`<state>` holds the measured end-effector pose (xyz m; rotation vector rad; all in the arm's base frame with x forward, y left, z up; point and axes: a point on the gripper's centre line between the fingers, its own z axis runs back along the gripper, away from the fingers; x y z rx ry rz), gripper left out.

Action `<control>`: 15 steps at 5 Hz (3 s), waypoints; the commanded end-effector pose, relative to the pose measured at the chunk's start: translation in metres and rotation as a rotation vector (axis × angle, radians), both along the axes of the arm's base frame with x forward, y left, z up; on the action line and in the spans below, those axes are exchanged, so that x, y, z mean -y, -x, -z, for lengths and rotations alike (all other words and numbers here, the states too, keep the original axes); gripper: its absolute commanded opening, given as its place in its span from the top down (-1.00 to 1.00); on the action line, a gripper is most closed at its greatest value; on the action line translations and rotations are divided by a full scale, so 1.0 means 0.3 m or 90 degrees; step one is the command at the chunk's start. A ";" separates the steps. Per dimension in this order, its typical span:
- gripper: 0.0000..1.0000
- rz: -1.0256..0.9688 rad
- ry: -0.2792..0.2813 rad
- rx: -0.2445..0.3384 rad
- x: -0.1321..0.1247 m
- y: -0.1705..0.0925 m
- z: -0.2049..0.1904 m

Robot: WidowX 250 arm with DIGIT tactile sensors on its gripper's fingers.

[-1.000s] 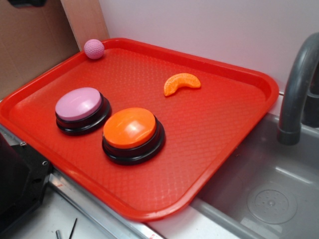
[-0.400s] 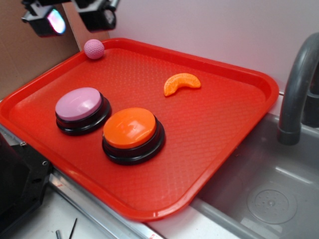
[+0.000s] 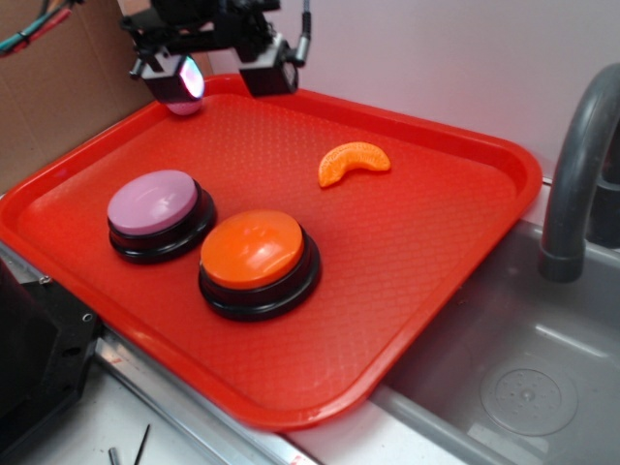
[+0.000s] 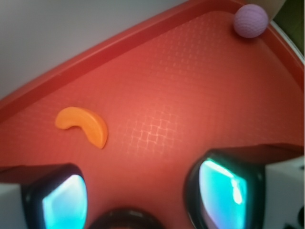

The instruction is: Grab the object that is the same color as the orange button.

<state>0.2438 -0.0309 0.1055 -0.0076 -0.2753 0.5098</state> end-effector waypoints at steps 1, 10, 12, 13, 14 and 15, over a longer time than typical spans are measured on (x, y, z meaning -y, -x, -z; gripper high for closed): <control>-1.00 0.037 -0.015 0.005 0.046 -0.154 0.134; 1.00 0.000 -0.002 -0.026 0.039 -0.170 0.088; 1.00 0.008 0.090 -0.063 0.060 -0.115 -0.195; 1.00 -0.025 0.109 -0.066 0.050 -0.092 -0.344; 1.00 -0.040 0.108 -0.051 0.034 -0.072 -0.422; 1.00 -0.050 0.095 -0.056 0.020 -0.066 -0.425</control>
